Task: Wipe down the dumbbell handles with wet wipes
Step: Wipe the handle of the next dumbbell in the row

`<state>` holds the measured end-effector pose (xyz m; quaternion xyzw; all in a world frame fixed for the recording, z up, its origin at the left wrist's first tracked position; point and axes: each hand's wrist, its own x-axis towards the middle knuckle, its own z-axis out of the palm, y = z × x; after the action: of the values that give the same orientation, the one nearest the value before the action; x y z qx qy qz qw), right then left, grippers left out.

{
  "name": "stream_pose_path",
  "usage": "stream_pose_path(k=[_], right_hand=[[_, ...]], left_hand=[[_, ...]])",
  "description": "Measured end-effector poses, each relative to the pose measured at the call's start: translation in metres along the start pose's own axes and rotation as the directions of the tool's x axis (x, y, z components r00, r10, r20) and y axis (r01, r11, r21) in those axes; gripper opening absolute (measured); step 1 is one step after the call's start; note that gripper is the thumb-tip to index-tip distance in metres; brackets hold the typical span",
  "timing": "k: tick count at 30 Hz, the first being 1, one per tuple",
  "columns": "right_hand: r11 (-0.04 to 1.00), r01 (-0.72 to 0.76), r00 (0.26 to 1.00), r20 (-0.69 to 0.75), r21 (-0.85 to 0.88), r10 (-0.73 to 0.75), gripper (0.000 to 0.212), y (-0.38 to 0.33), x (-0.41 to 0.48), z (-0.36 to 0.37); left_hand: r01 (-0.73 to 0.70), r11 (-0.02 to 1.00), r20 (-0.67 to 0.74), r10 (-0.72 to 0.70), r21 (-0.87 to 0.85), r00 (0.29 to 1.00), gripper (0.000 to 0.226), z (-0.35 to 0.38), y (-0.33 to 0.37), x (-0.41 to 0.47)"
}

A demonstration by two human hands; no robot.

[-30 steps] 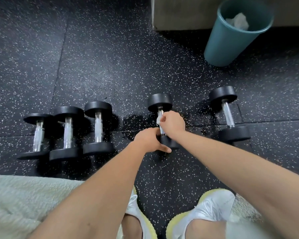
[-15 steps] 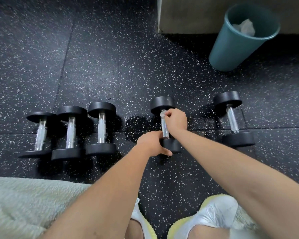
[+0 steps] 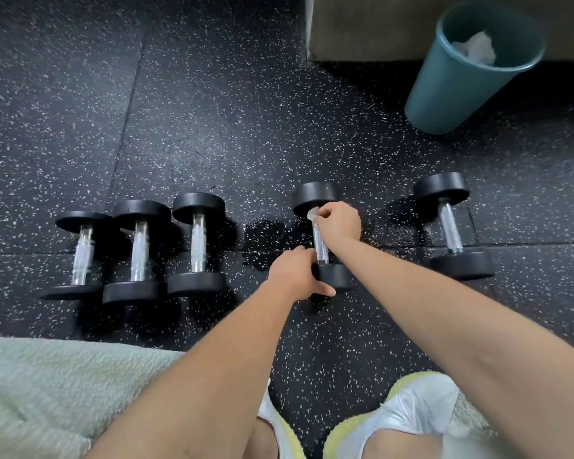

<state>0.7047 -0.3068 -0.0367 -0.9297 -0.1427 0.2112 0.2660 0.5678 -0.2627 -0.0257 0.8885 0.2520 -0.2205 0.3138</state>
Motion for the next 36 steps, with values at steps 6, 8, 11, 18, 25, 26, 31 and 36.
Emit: stream_pose_path(k=[6, 8, 11, 18, 25, 26, 31, 36], right_hand=[[0.971, 0.153, 0.945, 0.313, -0.182, -0.091, 0.017, 0.021, -0.020, -0.017], [0.961, 0.190, 0.944, 0.306, -0.203, -0.122, 0.016, 0.016, -0.014, -0.021], [0.978, 0.144, 0.978, 0.172, -0.151, -0.117, 0.020, 0.004, 0.001, -0.023], [0.979, 0.161, 0.958, 0.258, -0.122, -0.125, 0.017, 0.013, -0.017, -0.015], [0.953, 0.212, 0.920, 0.375, -0.219, -0.118, 0.020, 0.011, -0.019, -0.028], [0.966, 0.173, 0.944, 0.314, -0.192, -0.106, 0.022, 0.006, -0.014, -0.027], [0.980, 0.099, 0.964, 0.261, -0.170, -0.052, 0.025, 0.000, -0.013, -0.015], [0.944, 0.207, 0.876, 0.478, -0.257, -0.062, 0.027, 0.015, -0.024, -0.018]], left_hand=[[0.033, 0.999, 0.025, -0.033, -0.011, 0.999, 0.066, -0.013, -0.004, -0.006], [0.032, 0.999, 0.017, -0.032, -0.003, 0.999, 0.068, -0.012, -0.005, -0.007], [0.036, 0.999, 0.002, -0.036, -0.019, 0.999, 0.065, -0.010, -0.006, -0.009], [0.076, 0.996, 0.038, -0.074, -0.049, 0.997, 0.061, -0.012, -0.017, -0.012], [0.043, 0.998, 0.027, -0.044, 0.047, 0.999, 0.071, -0.012, -0.015, -0.011], [0.039, 0.998, 0.016, -0.040, 0.054, 0.999, 0.066, -0.013, -0.015, -0.012], [0.022, 0.997, -0.010, -0.021, 0.080, 1.000, 0.063, -0.012, -0.016, -0.016], [0.035, 0.998, 0.036, -0.037, 0.052, 0.999, 0.066, -0.016, -0.024, -0.011]])
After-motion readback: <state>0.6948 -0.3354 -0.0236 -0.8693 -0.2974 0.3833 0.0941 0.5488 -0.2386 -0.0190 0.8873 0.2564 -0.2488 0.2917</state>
